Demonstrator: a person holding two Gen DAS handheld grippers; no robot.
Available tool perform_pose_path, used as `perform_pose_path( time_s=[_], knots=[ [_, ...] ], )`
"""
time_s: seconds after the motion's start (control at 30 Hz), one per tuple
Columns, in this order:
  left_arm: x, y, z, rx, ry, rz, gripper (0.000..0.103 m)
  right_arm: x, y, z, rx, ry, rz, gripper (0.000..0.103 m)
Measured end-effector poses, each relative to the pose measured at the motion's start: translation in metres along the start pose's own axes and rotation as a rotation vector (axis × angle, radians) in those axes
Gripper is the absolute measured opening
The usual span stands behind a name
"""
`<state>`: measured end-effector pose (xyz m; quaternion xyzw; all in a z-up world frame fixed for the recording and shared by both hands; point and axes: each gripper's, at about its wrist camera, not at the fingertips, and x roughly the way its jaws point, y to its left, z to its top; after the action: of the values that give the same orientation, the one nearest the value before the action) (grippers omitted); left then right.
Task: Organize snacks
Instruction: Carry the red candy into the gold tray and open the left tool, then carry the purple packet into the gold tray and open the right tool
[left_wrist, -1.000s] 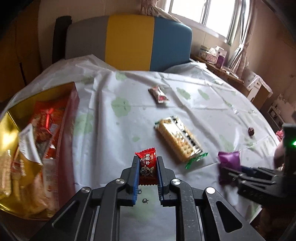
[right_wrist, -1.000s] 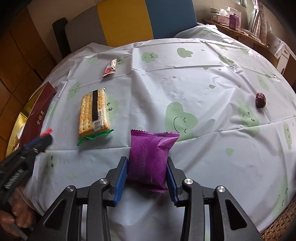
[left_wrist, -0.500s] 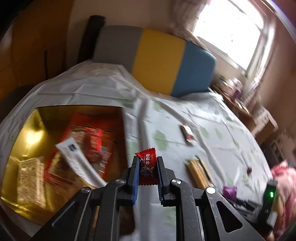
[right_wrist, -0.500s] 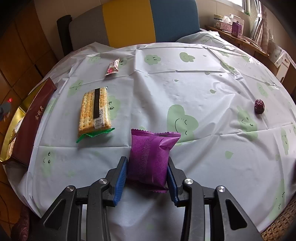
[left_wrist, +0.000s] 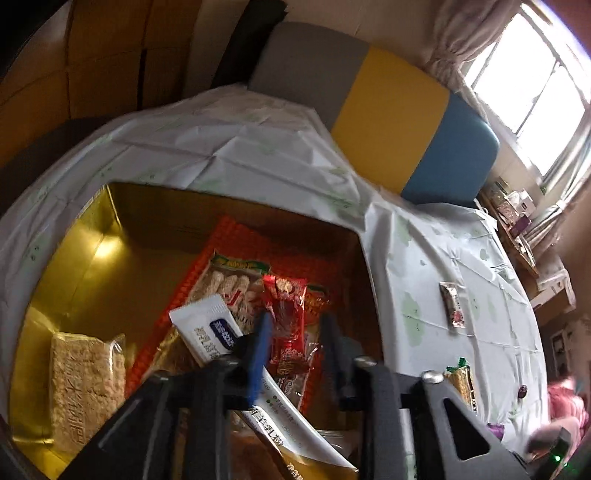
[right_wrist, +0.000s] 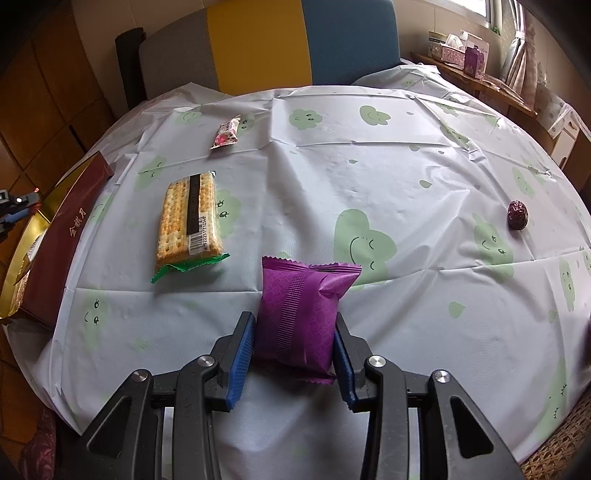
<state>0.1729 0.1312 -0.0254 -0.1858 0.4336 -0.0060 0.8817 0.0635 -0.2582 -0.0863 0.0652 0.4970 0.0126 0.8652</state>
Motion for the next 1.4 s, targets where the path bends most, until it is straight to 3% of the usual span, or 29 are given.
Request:
perform_pose_path(
  time_s=[0.47, 0.8, 1.07, 1.4],
  knots=[
    [-0.042, -0.011, -0.047, 0.076, -0.080, 0.131, 0.036, -0.001, 0.000, -0.001, 0.009, -0.008, -0.003, 0.041],
    [-0.069, -0.023, -0.078, 0.139, -0.104, 0.150, 0.037, -0.003, 0.000, 0.000, 0.023, -0.008, -0.006, 0.039],
    [-0.072, -0.015, -0.088, 0.124, -0.087, 0.157, 0.039, -0.008, 0.001, 0.007, 0.035, -0.001, 0.018, 0.038],
    [-0.078, 0.003, -0.091, 0.088, -0.098, 0.184, 0.044, -0.031, 0.039, 0.024, -0.045, -0.041, 0.091, 0.038]
  ],
)
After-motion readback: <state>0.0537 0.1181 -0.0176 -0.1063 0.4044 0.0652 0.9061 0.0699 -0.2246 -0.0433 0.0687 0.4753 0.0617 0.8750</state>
